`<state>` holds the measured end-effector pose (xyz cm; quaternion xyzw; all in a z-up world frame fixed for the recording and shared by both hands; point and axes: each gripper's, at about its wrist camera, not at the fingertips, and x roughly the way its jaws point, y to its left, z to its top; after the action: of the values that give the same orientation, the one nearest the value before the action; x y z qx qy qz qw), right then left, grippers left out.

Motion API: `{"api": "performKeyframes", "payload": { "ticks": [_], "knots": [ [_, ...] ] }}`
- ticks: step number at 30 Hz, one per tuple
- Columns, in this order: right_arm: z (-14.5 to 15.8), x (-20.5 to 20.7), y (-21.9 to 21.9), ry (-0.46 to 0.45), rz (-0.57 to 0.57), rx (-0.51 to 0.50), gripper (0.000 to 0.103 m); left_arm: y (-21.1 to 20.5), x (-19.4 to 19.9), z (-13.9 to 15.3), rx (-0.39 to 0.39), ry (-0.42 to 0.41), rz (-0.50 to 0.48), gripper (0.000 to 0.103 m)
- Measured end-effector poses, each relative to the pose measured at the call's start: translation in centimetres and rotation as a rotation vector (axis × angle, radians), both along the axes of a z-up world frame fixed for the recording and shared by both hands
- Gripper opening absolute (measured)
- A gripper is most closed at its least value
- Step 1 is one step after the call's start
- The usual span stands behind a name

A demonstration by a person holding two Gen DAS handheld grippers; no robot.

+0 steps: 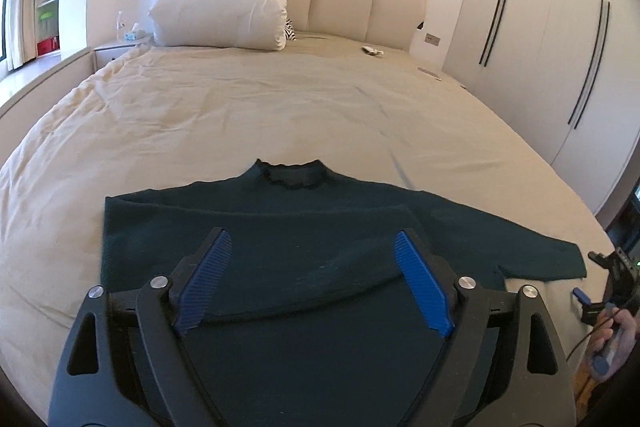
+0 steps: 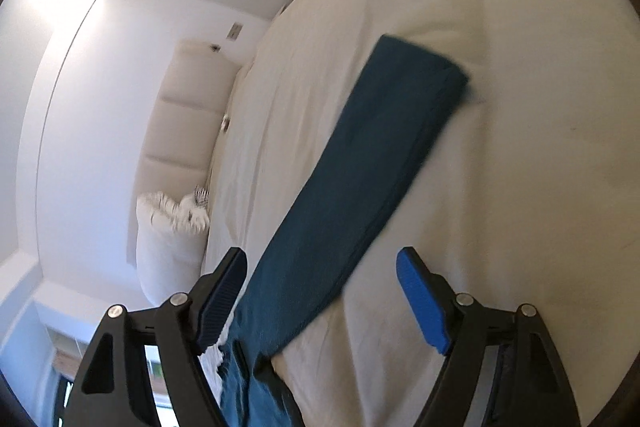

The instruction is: Fold small clothes

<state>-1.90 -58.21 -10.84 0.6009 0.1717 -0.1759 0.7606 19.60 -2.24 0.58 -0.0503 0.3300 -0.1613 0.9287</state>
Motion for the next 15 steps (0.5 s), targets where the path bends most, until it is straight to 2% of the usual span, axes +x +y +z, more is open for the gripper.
{"api": "performKeyframes", "payload": {
  "ticks": [1,3,6,9,11,15],
  "knots": [
    [-0.3,0.1,-0.2,-0.006,-0.001,0.021,0.080,0.0,0.0,0.2,-0.017,0.000,-0.013,0.094],
    [-0.5,0.2,-0.7,-0.004,-0.017,0.033,0.080,0.0,-0.1,0.3,-0.055,-0.002,-0.026,0.095],
    [-0.7,0.6,-1.9,-0.030,-0.026,0.042,0.080,0.4,-0.1,0.5,-0.065,-0.006,-0.005,0.095],
    [-1.6,1.4,-3.4,-0.066,-0.064,0.097,0.079,0.9,-0.3,0.7,-0.065,-0.012,0.001,0.095],
    [-2.2,2.2,-4.3,-0.047,-0.094,0.109,0.071,1.0,0.1,0.4,-0.068,0.021,-0.006,0.095],
    [-2.0,3.3,-4.8,-0.019,-0.111,0.070,0.065,1.3,1.4,-1.0,-0.013,0.106,-0.004,0.095]
  ]
}}
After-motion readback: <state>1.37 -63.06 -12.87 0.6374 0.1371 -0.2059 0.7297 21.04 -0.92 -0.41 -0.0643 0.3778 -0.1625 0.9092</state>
